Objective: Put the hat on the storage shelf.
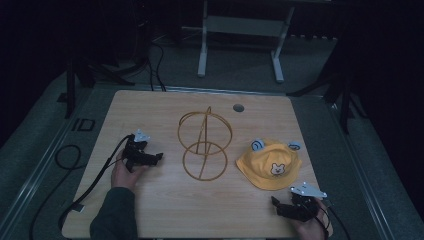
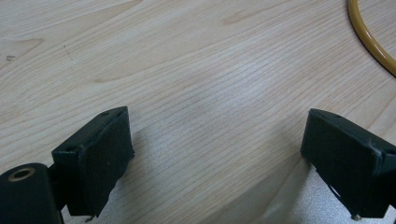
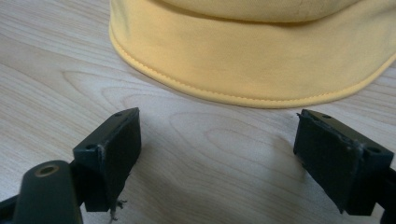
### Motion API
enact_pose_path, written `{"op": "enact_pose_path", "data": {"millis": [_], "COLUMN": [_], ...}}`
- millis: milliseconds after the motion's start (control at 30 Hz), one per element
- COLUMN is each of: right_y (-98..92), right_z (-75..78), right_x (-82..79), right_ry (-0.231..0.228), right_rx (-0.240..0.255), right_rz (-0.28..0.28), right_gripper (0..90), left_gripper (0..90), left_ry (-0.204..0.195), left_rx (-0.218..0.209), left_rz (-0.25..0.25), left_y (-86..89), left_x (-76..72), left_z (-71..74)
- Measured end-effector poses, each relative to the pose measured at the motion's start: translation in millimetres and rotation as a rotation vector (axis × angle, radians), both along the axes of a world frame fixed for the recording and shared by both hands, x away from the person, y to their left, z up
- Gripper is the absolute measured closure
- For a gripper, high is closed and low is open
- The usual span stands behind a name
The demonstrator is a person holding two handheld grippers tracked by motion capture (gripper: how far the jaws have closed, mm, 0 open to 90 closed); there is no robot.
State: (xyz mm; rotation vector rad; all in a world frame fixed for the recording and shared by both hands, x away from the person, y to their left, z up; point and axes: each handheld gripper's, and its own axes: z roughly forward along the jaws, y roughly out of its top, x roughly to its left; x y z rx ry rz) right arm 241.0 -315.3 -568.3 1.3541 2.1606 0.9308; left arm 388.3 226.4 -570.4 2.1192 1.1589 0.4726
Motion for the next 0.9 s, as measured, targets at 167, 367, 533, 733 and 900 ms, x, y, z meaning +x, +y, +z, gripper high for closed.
{"op": "enact_pose_path", "data": {"millis": [167, 367, 533, 733, 900], "right_y": [0.2, 0.4, -1.4, -0.5, 3.2], "right_z": [1.0, 3.7, 6.3, 9.2, 16.6], "right_x": [-1.2, 1.3, 2.5, 3.6, 2.1], "right_ry": [0.008, 0.033, 0.046, 0.058, 0.055], "right_rx": [-0.002, -0.018, -0.027, -0.040, -0.065], "right_rz": [-0.003, 0.006, 0.030, 0.060, 0.098], "right_gripper": [16.7, 17.7, 22.6, 29.4, 32.2], "left_gripper": [9.3, 9.3, 9.3, 9.3, 9.3], "left_ry": [-0.001, -0.001, -0.001, -0.002, -0.001], "left_rx": [0.000, -0.001, 0.000, 0.000, 0.000], "left_rz": [0.004, 0.004, 0.004, 0.004, 0.004], "left_y": [0.2, 0.2, 0.2, 0.2, 0.1], "left_x": [-0.1, -0.1, -0.1, -0.1, -0.1], "left_z": [0.0, 0.0, 0.0, 0.0, 0.0]}}
